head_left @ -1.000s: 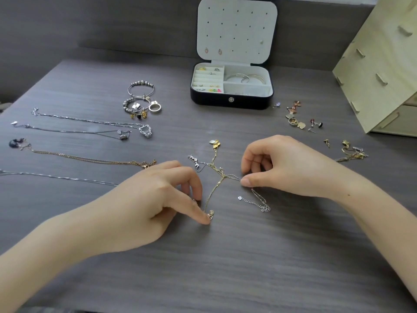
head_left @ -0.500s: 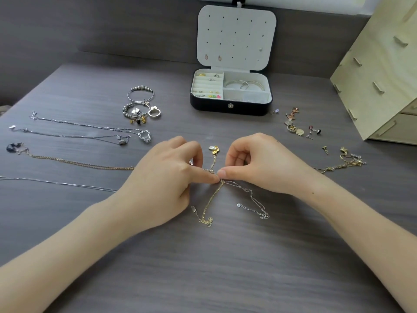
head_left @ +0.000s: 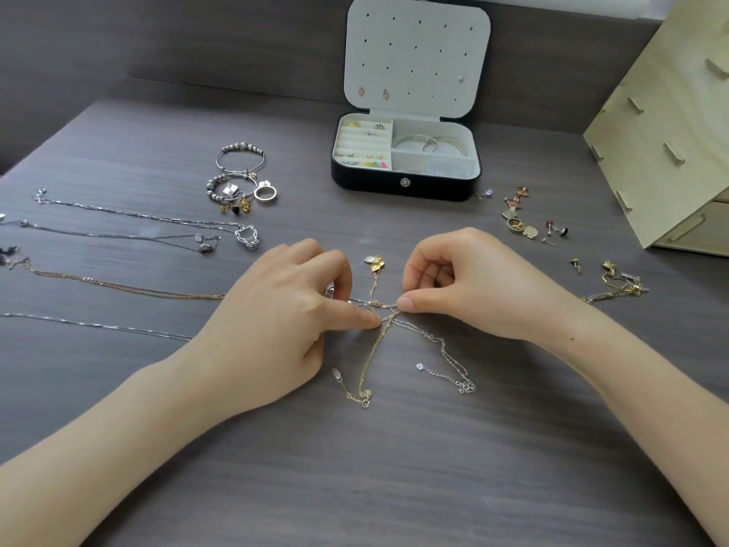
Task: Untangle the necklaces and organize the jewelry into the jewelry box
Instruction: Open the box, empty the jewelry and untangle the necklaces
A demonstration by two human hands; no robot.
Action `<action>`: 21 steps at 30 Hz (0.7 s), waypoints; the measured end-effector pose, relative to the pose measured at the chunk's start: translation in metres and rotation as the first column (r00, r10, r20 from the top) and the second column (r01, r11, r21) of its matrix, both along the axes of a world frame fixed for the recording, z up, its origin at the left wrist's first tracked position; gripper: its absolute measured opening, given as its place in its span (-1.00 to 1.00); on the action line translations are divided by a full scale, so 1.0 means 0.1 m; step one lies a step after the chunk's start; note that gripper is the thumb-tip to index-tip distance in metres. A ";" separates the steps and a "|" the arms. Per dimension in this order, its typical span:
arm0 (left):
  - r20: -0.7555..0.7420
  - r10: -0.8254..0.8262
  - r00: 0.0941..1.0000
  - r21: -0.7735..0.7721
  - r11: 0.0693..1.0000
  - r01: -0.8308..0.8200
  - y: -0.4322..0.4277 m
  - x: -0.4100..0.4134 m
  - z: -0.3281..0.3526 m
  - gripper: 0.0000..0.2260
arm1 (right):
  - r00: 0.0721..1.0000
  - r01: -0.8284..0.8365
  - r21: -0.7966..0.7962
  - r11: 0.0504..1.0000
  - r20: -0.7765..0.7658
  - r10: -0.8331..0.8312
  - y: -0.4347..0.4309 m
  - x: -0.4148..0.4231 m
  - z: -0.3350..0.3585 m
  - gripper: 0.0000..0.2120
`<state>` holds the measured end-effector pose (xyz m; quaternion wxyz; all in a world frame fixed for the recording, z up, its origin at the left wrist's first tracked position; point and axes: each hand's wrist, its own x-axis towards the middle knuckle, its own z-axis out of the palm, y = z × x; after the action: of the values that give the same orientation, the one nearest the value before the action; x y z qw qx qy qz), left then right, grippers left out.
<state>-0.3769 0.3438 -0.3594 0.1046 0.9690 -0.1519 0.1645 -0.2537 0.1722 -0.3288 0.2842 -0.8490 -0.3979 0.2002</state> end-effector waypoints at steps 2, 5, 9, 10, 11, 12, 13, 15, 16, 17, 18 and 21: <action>-0.009 -0.007 1.000 -0.013 1.000 0.007 0.00 0.00 -0.01 -0.46 | 1.000 -0.001 -0.003 1.000 -0.004 0.001 -0.01 0.01 0.00 -0.88; -0.018 -0.014 1.000 -0.041 0.999 0.013 0.01 -0.01 -0.01 -0.46 | 1.000 -0.007 -0.017 1.000 -0.010 0.007 -0.01 0.03 0.02 -0.87; -0.018 -0.018 1.000 -0.042 0.999 0.017 0.02 -0.01 0.00 -0.47 | 0.999 -0.040 -0.045 0.998 -0.033 0.038 -0.02 0.05 0.05 -0.87; -0.016 -0.019 1.000 -0.038 0.999 0.019 0.02 -0.01 0.00 -0.47 | 0.998 -0.047 -0.046 0.998 -0.042 0.045 -0.02 0.06 0.05 -0.87; -0.014 -0.022 1.000 -0.036 0.999 0.021 0.02 0.00 0.01 -0.47 | 0.997 -0.054 -0.046 0.998 -0.052 0.051 -0.02 0.06 0.05 -0.87; -0.013 -0.024 1.000 -0.034 0.999 0.023 0.01 0.00 0.01 -0.48 | 0.997 -0.058 -0.046 0.997 -0.060 0.055 -0.02 0.07 0.04 -0.86; -0.011 -0.024 1.000 -0.034 0.999 0.023 0.01 0.00 0.02 -0.48 | 0.996 -0.060 -0.048 0.997 -0.067 0.057 -0.03 0.08 0.04 -0.86; -0.006 -0.017 1.000 -0.038 0.999 0.017 0.00 0.01 0.03 -0.48 | 0.995 -0.068 -0.050 0.996 -0.074 0.065 -0.03 0.09 0.03 -0.86; -0.003 -0.014 1.000 -0.042 0.999 0.014 0.00 0.01 0.03 -0.48 | 0.995 -0.073 -0.048 0.996 -0.075 0.070 -0.03 0.09 0.03 -0.87; -0.002 -0.012 1.000 -0.045 0.999 0.011 -0.01 0.01 0.03 -0.48 | 0.994 -0.077 -0.041 0.996 -0.076 0.074 -0.03 0.09 0.03 -0.88; -0.002 -0.011 1.000 -0.046 0.999 0.011 -0.02 0.01 0.03 -0.47 | 0.994 -0.079 -0.031 0.996 -0.077 0.077 -0.03 0.09 0.03 -0.89; -0.007 -0.023 1.000 -0.037 0.999 0.022 -0.04 0.03 0.02 -0.47 | 0.994 -0.084 0.008 0.996 -0.066 0.084 -0.02 0.07 0.03 -0.93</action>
<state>-0.3741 0.3394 -0.3572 0.1249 0.9657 -0.1593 0.1624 -0.2465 0.1699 -0.3256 0.2908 -0.8238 -0.4241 0.2388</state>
